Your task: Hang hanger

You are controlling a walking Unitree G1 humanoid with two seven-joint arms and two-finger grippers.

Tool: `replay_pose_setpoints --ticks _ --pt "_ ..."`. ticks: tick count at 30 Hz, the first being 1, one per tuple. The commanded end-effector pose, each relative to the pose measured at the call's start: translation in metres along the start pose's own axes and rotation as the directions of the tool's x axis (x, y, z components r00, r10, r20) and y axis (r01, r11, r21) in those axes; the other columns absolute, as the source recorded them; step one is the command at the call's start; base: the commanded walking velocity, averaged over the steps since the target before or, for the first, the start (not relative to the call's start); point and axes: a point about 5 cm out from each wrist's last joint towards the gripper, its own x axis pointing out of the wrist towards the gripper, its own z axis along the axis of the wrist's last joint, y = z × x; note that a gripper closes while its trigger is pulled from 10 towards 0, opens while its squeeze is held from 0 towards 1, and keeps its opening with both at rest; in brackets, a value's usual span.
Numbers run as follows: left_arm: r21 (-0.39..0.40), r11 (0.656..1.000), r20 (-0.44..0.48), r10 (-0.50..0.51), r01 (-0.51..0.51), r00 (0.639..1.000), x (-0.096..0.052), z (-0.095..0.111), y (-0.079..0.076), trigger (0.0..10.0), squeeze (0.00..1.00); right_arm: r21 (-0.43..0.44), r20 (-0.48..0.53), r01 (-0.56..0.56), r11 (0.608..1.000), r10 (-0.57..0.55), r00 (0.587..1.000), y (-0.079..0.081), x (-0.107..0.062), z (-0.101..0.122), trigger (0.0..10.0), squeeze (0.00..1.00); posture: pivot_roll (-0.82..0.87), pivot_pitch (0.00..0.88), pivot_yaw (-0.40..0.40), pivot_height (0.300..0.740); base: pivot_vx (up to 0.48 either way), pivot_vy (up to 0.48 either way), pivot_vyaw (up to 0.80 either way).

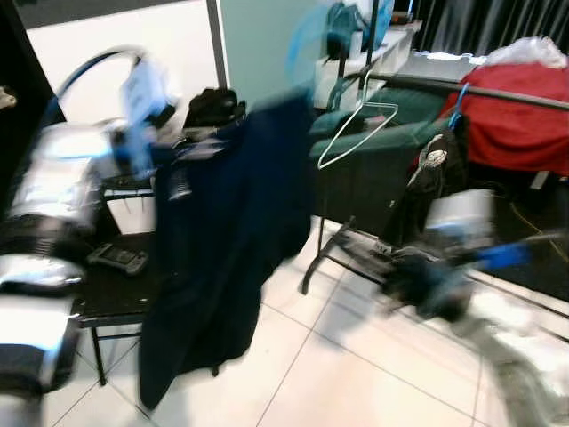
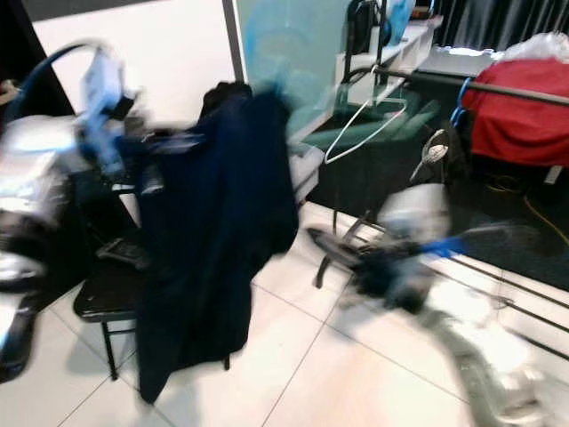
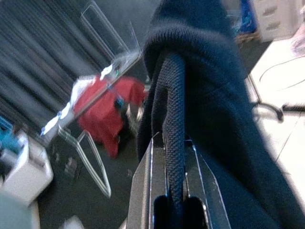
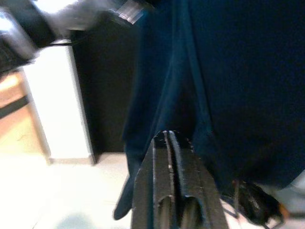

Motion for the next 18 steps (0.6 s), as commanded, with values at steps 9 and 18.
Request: replay_pose_setpoints --ticks 9,18 --pt "0.012 0.998 -0.134 -0.062 0.064 0.989 -0.012 -0.018 -0.007 4.9 0.0 -0.024 0.031 -0.078 0.997 0.079 0.996 0.003 -0.039 0.021 10.0 1.0 -0.22 0.0 0.078 0.74 0.0 0.0 0.0" --pt "0.125 0.982 -0.188 0.162 -0.14 0.969 -0.017 -0.019 0.015 4.7 0.0 -0.009 -0.023 0.041 0.999 -0.042 0.999 -0.001 -0.074 0.012 10.0 1.0 -0.23 0.0 0.088 0.74 0.0 0.0 0.0"
